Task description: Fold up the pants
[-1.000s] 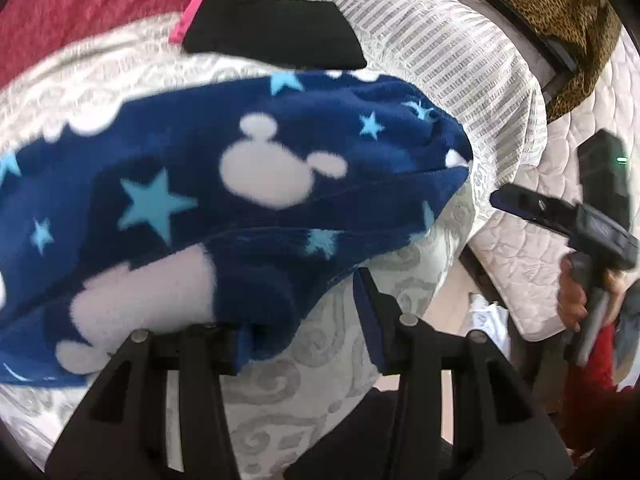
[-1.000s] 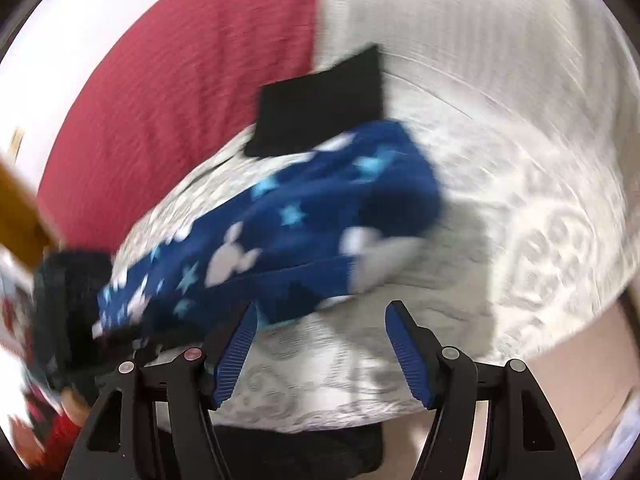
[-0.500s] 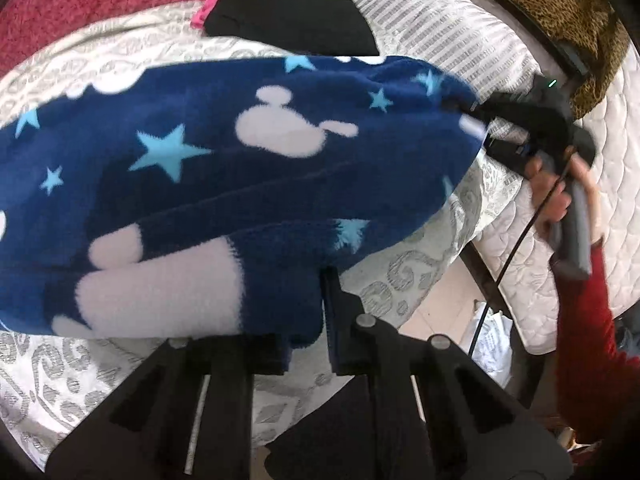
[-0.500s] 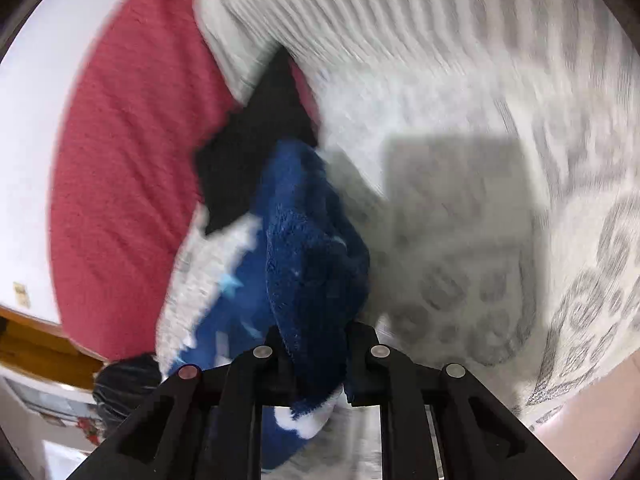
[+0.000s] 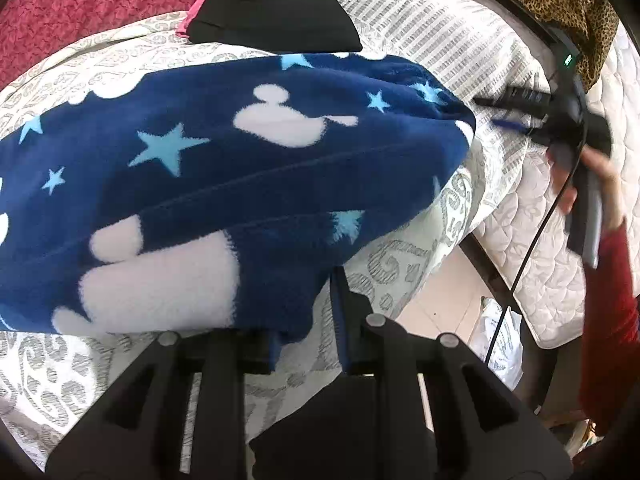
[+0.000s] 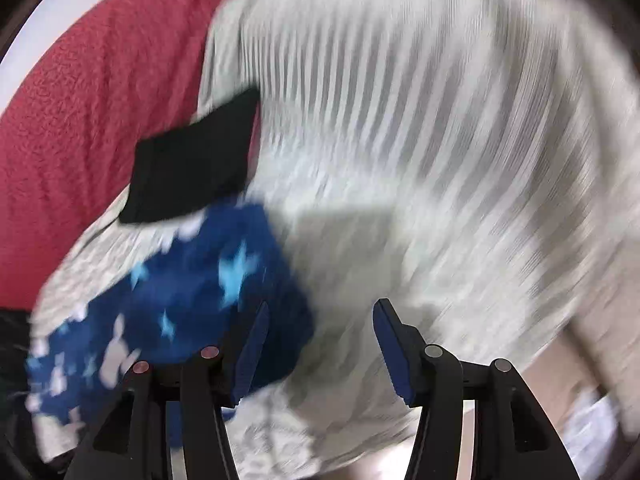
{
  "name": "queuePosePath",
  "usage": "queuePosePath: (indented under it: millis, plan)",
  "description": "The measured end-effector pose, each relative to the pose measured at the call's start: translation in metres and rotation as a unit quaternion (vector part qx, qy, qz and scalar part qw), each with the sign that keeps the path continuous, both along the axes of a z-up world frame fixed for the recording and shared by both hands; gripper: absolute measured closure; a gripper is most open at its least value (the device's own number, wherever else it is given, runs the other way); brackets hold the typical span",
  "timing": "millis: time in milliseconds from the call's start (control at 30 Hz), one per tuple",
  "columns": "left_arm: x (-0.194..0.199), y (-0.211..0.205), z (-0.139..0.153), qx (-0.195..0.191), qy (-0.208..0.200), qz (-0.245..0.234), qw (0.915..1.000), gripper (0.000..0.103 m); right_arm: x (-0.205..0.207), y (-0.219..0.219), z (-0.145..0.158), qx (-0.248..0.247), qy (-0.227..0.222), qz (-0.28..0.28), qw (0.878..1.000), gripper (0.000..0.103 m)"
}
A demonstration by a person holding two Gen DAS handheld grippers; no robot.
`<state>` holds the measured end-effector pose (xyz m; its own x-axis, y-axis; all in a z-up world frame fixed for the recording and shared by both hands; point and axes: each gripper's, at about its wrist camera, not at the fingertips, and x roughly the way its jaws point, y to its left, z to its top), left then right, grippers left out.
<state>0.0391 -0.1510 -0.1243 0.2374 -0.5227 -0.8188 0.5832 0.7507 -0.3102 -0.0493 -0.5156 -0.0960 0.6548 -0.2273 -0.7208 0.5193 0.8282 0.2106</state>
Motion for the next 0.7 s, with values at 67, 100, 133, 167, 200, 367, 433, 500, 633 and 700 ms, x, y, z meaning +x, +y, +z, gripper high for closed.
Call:
queuePosePath:
  millis: [67,100,133,167,200,367,433,500,633,700]
  plan:
    - [-0.001,0.002,0.002,-0.004,0.001,0.002,1.0,0.081,0.007,0.01,0.02,-0.046,-0.021,0.019,0.999,0.048]
    - [-0.002,0.004,0.003,-0.008,0.006,0.002,1.0,0.08,0.016,0.017,0.025,-0.055,-0.022,0.047,0.997,0.048]
    - [-0.001,0.007,0.003,-0.012,0.01,0.002,0.9999,0.079,0.028,0.025,0.026,-0.056,-0.019,0.078,0.995,0.048]
    - [-0.001,0.008,0.003,-0.015,0.014,0.003,0.9998,0.079,0.043,0.032,0.026,-0.055,-0.011,0.112,0.992,0.048]
    - [0.0,0.01,0.002,-0.015,0.019,0.005,0.9997,0.079,0.064,0.039,0.021,-0.057,0.012,0.151,0.987,0.048]
    - [0.001,0.007,0.004,-0.012,0.019,0.002,0.9997,0.079,0.132,0.028,0.001,-0.121,0.104,0.114,0.981,0.034]
    - [0.001,0.005,0.003,-0.013,0.018,-0.005,0.9998,0.078,0.143,0.009,-0.014,-0.065,0.122,0.111,0.984,0.026]
    - [0.002,0.004,0.0,-0.016,0.019,-0.011,0.9996,0.077,0.143,-0.011,-0.028,0.004,0.112,0.106,0.988,0.076]
    - [-0.004,0.002,0.0,-0.006,-0.005,-0.035,0.9994,0.077,0.139,-0.024,-0.024,0.05,0.068,0.06,0.995,0.087]
    - [-0.007,0.002,-0.001,-0.003,-0.011,-0.038,0.9992,0.077,0.149,-0.029,-0.029,0.036,0.08,0.056,0.995,0.087]
